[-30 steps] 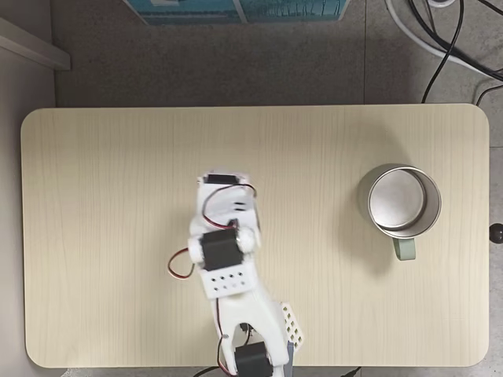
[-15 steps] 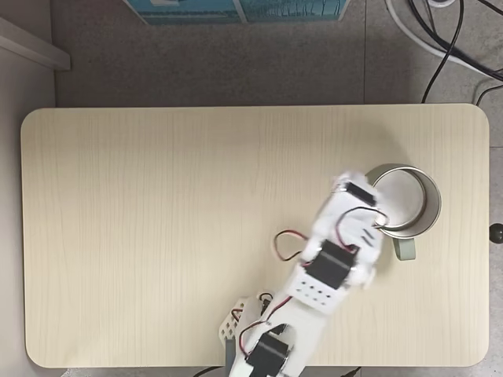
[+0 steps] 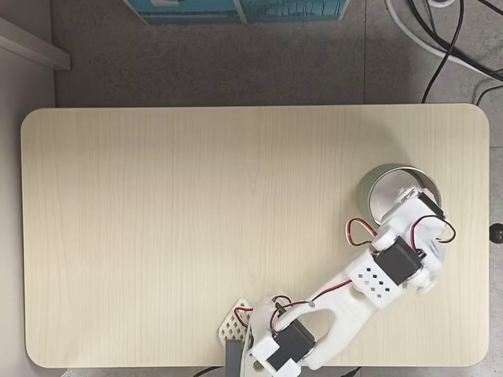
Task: Grasp a dressing and put it in the cup.
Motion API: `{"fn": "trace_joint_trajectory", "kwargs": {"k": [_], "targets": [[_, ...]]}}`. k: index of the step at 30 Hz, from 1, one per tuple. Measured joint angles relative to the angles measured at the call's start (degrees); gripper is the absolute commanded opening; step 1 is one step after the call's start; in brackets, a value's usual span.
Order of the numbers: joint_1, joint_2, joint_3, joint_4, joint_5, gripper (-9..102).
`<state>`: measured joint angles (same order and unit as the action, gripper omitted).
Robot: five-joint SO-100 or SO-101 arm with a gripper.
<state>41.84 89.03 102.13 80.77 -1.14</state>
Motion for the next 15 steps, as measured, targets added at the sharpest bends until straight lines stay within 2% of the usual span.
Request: {"fn": "trace_joint_trajectory", "kwargs": {"k": [2,5,15], "targets": [[0.79,0.0,-0.35,-0.09,0.88,26],[1.58,-0.88,-1.93,-0.09,2.02,31],[1.32,-12.04,-10.02,-0.09,1.93,33]]}}
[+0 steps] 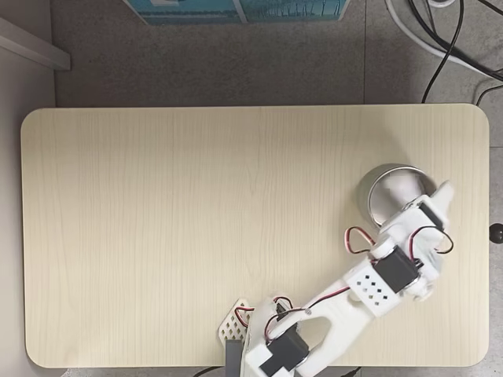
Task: Grasp a dressing and put it in the cup.
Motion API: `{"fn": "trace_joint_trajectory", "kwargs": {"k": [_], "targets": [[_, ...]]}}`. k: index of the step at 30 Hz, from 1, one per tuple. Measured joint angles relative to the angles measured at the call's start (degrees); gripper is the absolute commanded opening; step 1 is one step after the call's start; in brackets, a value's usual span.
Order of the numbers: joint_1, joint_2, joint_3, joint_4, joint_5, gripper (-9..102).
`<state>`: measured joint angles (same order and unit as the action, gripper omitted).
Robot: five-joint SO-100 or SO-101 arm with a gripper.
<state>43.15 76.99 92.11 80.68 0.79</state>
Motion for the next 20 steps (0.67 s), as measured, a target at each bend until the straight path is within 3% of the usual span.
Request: {"fn": "trace_joint_trajectory", "kwargs": {"k": [20], "targets": [[-0.88,9.14,8.17,1.41,3.08,32]]}}
